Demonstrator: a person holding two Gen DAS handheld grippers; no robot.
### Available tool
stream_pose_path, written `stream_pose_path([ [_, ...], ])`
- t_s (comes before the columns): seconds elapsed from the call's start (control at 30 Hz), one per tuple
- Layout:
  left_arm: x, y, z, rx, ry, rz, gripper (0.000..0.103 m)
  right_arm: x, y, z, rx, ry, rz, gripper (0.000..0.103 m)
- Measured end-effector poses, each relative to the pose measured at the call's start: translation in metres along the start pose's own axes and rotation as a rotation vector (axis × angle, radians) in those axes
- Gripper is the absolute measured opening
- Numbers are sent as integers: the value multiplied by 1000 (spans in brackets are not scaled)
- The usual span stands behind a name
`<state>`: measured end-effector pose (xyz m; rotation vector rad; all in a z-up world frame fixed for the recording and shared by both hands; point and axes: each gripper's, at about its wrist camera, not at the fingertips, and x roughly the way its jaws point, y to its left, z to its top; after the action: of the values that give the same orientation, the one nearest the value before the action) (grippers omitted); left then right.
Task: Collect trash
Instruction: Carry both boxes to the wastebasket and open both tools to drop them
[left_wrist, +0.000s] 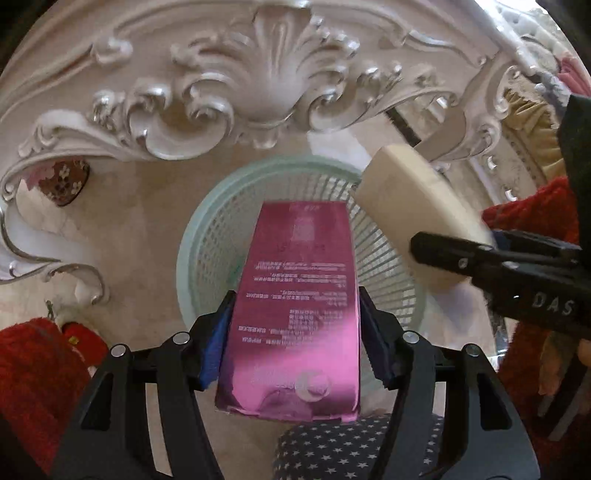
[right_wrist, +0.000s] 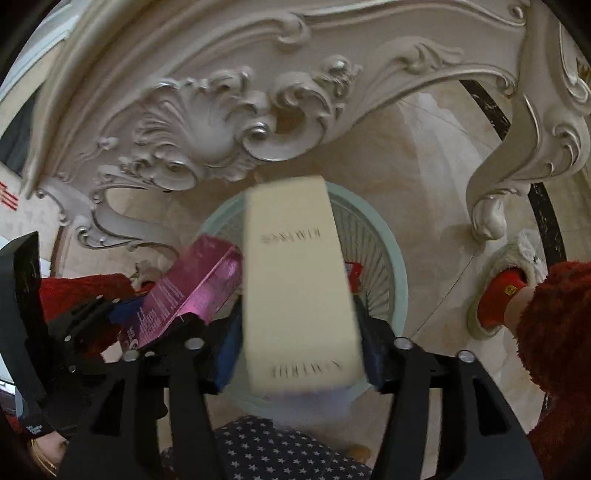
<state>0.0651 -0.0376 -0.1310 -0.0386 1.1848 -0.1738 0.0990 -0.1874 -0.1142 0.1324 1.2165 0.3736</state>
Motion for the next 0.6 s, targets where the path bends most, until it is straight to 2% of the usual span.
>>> stream_pose_path([
  [0.03, 1, 2, 0, 1, -1, 32, 81, 1, -1, 0, 4, -4, -22, 73],
  [0.1, 3, 3, 0, 12, -20, 98, 88, 1, -3, -2, 10, -16, -50, 74],
  [0.17, 0, 2, -2, 26, -42, 116, 88, -1, -4, -3, 19, -24, -55, 74],
  [0.3, -7, 1, -3, 34, -60, 103, 88, 0, -6, -6, 31, -20, -59, 74],
  [0.6, -7, 5, -4, 18, -57, 101, 88, 4, -3, -6, 22, -10, -64, 74],
])
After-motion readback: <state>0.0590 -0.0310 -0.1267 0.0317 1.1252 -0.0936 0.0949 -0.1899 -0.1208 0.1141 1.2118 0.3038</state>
